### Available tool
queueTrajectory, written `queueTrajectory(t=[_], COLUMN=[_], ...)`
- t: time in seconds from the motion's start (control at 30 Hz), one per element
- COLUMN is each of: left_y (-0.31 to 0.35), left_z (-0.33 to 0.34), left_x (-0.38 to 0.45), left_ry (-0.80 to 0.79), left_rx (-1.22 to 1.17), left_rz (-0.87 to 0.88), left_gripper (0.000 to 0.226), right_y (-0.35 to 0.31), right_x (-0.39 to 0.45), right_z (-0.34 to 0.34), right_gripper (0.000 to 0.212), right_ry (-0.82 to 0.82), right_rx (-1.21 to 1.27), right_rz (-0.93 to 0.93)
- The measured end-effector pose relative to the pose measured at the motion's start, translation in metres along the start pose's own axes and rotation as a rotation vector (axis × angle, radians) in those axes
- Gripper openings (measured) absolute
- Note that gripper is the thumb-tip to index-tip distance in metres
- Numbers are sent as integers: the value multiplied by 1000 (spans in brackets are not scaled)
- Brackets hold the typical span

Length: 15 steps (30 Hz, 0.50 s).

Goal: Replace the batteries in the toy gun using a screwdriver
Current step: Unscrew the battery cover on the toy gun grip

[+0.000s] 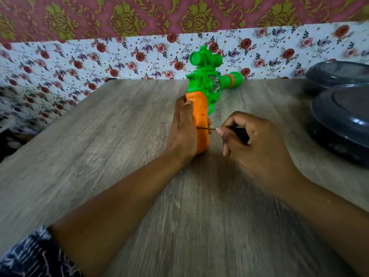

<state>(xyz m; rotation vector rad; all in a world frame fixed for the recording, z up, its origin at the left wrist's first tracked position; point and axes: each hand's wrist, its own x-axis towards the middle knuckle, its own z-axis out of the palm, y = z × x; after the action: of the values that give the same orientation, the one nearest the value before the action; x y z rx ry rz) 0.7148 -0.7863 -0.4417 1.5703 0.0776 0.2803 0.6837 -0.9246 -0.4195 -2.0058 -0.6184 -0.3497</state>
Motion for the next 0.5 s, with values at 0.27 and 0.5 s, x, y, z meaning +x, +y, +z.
queueTrajectory(t=[0.27, 0.5], left_y=[2, 3], left_z=[-2, 2], left_x=[-3, -2], left_ry=[3, 2], left_rx=[75, -44], left_rz=[60, 21], left_gripper=[50, 79], right_y=[-2, -4], right_x=[-1, -3], right_z=[4, 2], right_gripper=[6, 43], right_ry=[8, 12], right_rx=[104, -186], right_rz=[-31, 43])
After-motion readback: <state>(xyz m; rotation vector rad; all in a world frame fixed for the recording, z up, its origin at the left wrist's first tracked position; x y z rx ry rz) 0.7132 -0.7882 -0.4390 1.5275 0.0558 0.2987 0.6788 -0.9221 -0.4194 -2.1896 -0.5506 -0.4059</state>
